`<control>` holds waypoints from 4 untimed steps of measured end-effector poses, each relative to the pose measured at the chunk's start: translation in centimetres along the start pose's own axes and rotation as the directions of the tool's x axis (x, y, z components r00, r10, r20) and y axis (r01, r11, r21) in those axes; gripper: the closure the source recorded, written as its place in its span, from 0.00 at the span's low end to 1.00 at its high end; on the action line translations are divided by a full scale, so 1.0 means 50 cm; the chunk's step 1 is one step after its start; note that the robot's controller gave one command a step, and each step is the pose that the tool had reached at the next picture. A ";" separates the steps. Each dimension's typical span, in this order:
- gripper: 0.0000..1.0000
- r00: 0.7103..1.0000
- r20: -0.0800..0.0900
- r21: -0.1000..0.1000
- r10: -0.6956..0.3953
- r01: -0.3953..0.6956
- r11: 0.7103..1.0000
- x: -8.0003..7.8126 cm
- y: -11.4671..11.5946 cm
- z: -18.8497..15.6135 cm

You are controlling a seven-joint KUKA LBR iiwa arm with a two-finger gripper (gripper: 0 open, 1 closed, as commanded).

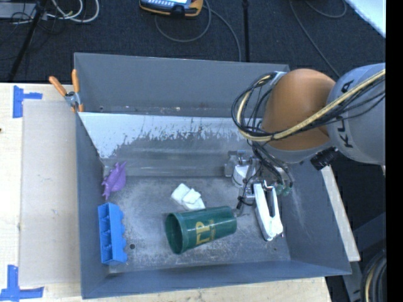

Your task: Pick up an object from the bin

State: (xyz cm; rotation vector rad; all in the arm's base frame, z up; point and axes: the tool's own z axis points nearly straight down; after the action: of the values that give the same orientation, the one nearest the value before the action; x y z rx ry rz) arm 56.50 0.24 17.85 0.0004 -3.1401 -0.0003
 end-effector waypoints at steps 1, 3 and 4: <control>0.00 0.996 -0.002 0.000 -0.088 0.088 0.996 0.056 0.054 0.108; 0.00 0.995 -0.001 -0.001 -0.099 0.099 0.995 0.051 0.091 0.132; 0.00 0.997 0.001 0.000 -0.081 0.081 0.997 0.045 0.085 0.169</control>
Offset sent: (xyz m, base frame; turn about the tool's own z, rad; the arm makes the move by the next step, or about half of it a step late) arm -0.0578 0.0574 -0.0585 -0.3468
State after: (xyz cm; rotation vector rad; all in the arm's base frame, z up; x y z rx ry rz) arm 54.25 4.51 9.41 0.1280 -3.1386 -0.0001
